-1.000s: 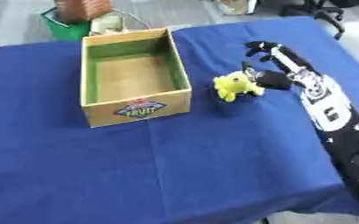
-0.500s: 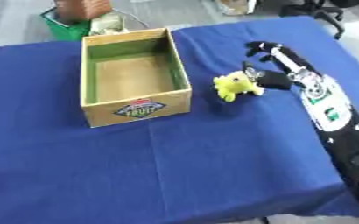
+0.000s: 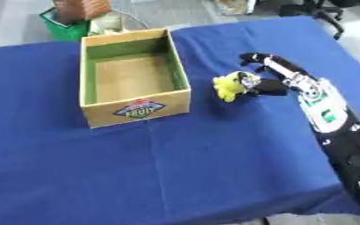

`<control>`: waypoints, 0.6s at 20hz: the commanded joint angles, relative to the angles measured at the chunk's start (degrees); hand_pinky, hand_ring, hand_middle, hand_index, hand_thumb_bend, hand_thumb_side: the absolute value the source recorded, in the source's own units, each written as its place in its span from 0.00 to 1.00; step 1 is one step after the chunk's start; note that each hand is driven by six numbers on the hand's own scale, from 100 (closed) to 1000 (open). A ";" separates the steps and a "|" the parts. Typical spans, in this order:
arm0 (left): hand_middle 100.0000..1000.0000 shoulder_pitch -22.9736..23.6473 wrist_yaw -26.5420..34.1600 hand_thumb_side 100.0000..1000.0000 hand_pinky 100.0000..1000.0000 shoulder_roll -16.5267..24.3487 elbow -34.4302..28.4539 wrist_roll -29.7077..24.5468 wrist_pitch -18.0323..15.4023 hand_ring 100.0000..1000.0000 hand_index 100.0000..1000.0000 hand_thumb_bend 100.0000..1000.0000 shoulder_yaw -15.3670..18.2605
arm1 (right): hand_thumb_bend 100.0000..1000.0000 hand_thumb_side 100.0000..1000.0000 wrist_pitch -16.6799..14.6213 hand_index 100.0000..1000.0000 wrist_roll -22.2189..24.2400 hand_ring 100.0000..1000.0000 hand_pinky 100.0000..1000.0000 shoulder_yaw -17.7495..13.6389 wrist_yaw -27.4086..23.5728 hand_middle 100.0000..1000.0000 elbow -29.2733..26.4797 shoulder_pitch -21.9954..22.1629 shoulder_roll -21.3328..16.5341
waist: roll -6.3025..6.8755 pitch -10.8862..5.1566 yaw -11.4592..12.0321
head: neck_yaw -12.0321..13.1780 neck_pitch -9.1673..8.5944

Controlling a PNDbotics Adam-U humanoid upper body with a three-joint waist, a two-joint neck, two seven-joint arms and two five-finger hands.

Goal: Pick up objects on the table and place them in the box.

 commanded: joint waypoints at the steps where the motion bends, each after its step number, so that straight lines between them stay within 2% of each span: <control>1: 0.39 -0.39 -0.07 0.09 0.41 0.62 -0.73 -0.06 -0.12 0.33 0.57 0.78 0.46 | 0.02 0.55 0.11 0.97 1.03 1.00 0.86 0.27 1.06 0.83 1.15 -1.45 -0.84 | -0.11 -0.94 0.01 | -0.29 0.30; 8: 0.39 -0.38 -0.04 0.09 0.41 0.57 -0.72 -0.07 -0.12 0.33 0.57 0.78 0.45 | 0.04 0.56 0.47 0.98 1.14 1.00 0.86 0.50 3.58 0.84 3.81 -2.55 0.11 | 0.02 -0.88 0.06 | -0.46 0.26; 12: 0.39 -0.37 -0.03 0.09 0.41 0.54 -0.72 -0.05 -0.13 0.33 0.57 0.78 0.47 | 0.06 0.54 0.78 0.98 -0.06 1.00 0.88 0.34 7.47 0.87 3.91 -3.06 0.46 | 0.09 -0.87 0.08 | -0.50 0.21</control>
